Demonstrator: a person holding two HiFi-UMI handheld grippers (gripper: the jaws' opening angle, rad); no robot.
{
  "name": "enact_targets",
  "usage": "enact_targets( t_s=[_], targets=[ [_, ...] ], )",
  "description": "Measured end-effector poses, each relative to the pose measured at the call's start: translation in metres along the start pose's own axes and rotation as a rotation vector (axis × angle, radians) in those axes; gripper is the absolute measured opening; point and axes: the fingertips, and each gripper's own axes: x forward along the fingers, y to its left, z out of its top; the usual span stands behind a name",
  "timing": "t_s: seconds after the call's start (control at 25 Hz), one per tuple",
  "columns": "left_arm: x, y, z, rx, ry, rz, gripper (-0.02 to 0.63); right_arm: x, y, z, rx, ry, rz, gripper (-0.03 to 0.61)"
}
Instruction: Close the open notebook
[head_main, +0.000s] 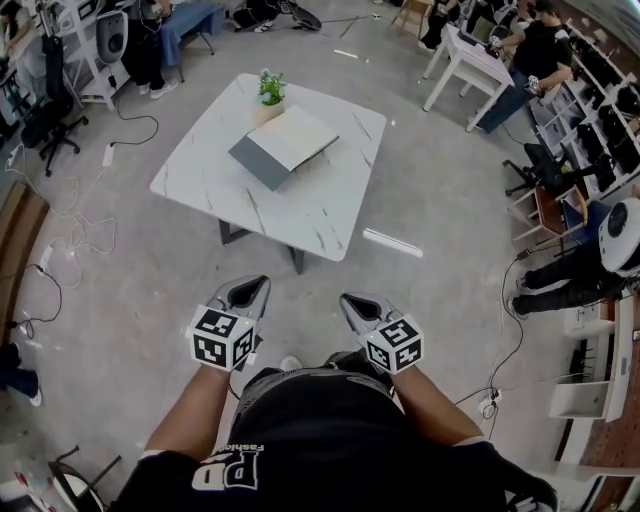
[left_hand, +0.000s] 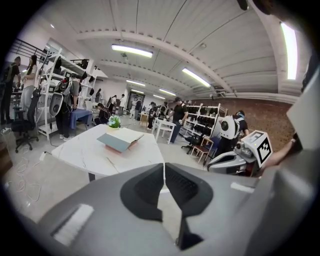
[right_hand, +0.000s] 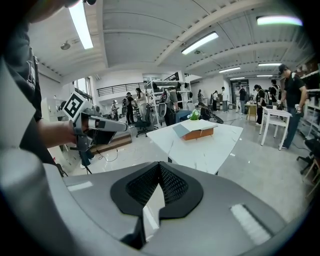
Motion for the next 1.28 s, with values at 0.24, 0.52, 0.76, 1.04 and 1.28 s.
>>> enact_targets(
  t_s=[0.24,0.52,0.76,1.04,1.28],
  targets=[
    [0.002,0.004,0.0,-0.008,0.003,0.0,0.066,0.004,-0.001,0.002,0.002,0.005,0.004,0.0],
    [0.012,0.013,0.004,-0.021,-0.005,0.013,0.066,0.019,-0.011,0.017,-0.016,-0.009,0.019,0.0],
    [0.028,0.022,0.01,-0.029,-0.012,0.045,0.066,0.037,-0.026,0.023,-0.026,-0.009,0.056,0.0],
    [0.062,0.036,0.024,-0.042,0.002,0.092,0.066,0.066,-0.061,0.039,-0.039,-0.009,0.115,0.0],
    [0.098,0.046,0.053,-0.058,0.001,0.136,0.066,0.086,-0.102,0.075,-0.081,-0.02,0.165,0.0]
  ],
)
